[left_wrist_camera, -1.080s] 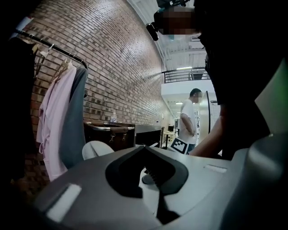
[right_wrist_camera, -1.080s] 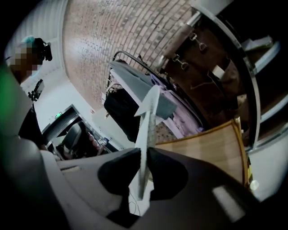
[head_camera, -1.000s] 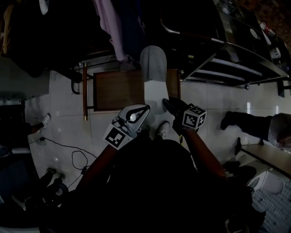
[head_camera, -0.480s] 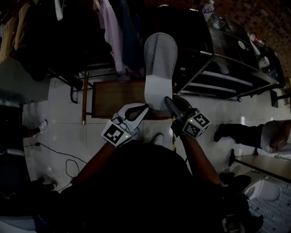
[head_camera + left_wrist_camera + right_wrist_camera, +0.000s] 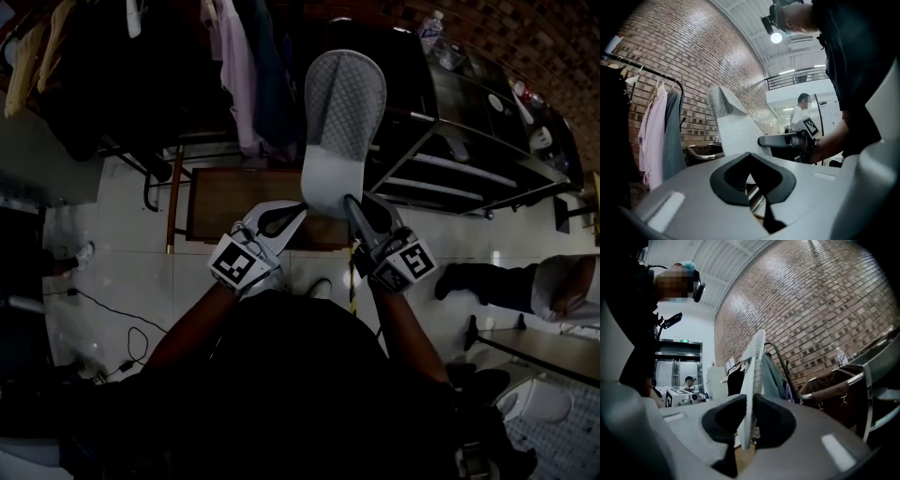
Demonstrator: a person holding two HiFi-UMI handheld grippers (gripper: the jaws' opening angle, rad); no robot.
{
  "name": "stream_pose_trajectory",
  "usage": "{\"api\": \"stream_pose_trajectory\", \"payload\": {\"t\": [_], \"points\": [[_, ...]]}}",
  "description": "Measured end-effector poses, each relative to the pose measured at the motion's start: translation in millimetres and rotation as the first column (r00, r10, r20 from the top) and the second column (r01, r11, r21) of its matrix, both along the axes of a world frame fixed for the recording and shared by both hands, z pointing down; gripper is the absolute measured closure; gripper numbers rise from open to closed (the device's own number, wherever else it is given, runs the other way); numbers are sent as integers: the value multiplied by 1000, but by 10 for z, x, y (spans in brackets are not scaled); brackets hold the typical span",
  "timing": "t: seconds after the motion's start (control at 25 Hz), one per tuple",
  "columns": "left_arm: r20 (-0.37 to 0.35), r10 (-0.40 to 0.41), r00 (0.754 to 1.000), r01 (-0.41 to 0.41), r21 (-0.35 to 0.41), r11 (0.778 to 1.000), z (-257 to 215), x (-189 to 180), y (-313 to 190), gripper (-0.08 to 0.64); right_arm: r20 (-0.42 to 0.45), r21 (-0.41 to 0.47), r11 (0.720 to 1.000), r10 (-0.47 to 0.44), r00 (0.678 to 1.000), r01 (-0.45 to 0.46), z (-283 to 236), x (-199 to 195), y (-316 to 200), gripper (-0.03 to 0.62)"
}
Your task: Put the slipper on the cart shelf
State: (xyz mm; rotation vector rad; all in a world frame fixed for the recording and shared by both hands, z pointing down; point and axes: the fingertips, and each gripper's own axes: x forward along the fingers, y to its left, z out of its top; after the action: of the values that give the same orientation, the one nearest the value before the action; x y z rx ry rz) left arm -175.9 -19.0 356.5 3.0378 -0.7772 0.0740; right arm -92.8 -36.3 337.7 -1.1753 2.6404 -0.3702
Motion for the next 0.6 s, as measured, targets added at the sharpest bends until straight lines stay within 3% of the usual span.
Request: {"api": "stream_pose_trajectory", "payload": {"t": [0.24,0.6], "points": [[-38,-16,999,15,-25,1000,17,-49,-37,560,-7,-32,999,2,1000,-2,156,54,23,534],[-39,48,998,-49,-13,999,47,104,-89,560,-5,-45,998,53,999,-53,222,183,33,535]]}}
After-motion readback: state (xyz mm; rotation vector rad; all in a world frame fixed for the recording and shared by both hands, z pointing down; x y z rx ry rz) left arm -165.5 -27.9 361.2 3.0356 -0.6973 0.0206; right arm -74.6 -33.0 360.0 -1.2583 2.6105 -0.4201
